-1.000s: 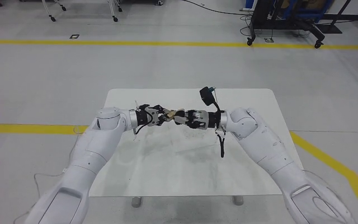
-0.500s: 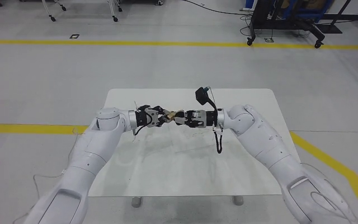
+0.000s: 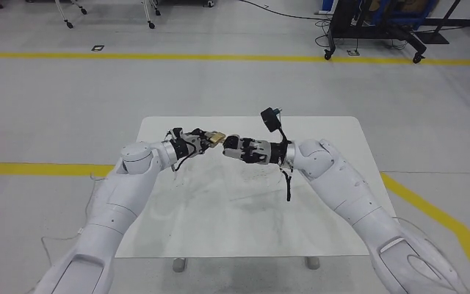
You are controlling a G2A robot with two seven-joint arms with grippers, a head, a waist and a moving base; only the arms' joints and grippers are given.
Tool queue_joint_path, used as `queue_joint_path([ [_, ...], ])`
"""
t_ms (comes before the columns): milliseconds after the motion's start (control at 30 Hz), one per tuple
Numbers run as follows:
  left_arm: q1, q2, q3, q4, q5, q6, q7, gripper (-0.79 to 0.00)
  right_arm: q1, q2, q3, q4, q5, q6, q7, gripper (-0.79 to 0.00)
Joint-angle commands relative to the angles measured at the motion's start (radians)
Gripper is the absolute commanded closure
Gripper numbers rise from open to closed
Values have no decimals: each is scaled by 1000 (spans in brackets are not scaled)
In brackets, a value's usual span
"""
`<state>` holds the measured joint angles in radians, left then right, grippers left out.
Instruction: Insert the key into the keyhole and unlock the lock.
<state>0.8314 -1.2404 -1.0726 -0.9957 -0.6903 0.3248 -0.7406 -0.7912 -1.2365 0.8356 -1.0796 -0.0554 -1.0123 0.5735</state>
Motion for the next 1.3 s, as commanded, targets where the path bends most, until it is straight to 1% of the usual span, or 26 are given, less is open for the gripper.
queue_joint_path([
  [0, 10, 1, -3, -17, 12, -9, 22, 0, 0, 0, 0, 1, -1, 0, 0, -785],
  [133, 23, 3, -3, -42, 45, -26, 47, 0, 0, 0, 0, 1, -1, 0, 0, -785],
  [167, 25, 3, -3, -47, 55, -30, 54, 0, 6, 2, 4, 0, -40, 28, 5, -785],
  [233, 31, 4, -5, -56, 65, -37, 64, 0, 18, 8, 20, -46, -226, 126, -8, -785],
  [267, 33, 4, -6, -60, 69, -39, 68, 0, 14, 12, 28, -80, -330, 180, -32, -748],
  [300, 36, 5, -8, -64, 75, -43, 74, 0, 3, 15, 34, -122, -437, 234, -63, -656],
  [333, 38, 5, -8, -69, 81, -48, 78, 0, -13, 18, 36, -165, -531, 278, -94, -480],
  [367, 42, 6, -9, -72, 86, -50, 79, 0, -31, 21, 38, -204, -617, 317, -121, -409],
  [400, 45, 6, -9, -75, 89, -50, 81, 0, -46, 25, 37, -246, -714, 354, -143, -376],
  [467, 48, 6, -10, -81, 93, -49, 81, 0, -79, 32, 23, -321, -919, 445, -152, -382],
  [500, 48, 6, -9, -83, 99, -49, 81, 0, -96, 34, 16, -354, -987, 486, -159, -382],
  [567, 50, 6, -5, -86, 115, -51, 84, 0, -127, 37, 15, -389, -1052, 527, -187, -348],
  [733, 52, 5, -3, -90, 134, -57, 86, 0, -155, 41, 19, -432, -1162, 581, -197, -363],
  [767, 53, 5, -2, -91, 137, -57, 86, 0, -158, 42, 17, -444, -1200, 594, -203, -382],
  [800, 54, 5, -1, -92, 139, -57, 85, 0, -163, 42, 13, -454, -1241, 609, -206, -465],
  [833, 54, 5, 0, -92, 142, -56, 83, 0, -168, 43, 6, -465, -1277, 619, -204, -514],
  [867, 54, 4, 1, -92, 146, -54, 82, 0, -173, 42, 1, -472, -1293, 624, -204, -514],
  [900, 53, 4, 1, -92, 148, -53, 82, 0, -176, 41, -2, -475, -1300, 626, -205, -508],
  [1000, 53, 3, 3, -92, 155, -53, 80, 0, -173, 36, -11, -473, -1311, 625, -193, -385],
  [1167, 55, 2, 4, -95, 165, -55, 77, 0, -159, 26, -22, -454, -1309, 630, -189, -314],
  [1267, 56, 2, 3, -95, 164, -54, 69, 0, -150, 19, -31, -441, -1316, 629, -188, -299],
])
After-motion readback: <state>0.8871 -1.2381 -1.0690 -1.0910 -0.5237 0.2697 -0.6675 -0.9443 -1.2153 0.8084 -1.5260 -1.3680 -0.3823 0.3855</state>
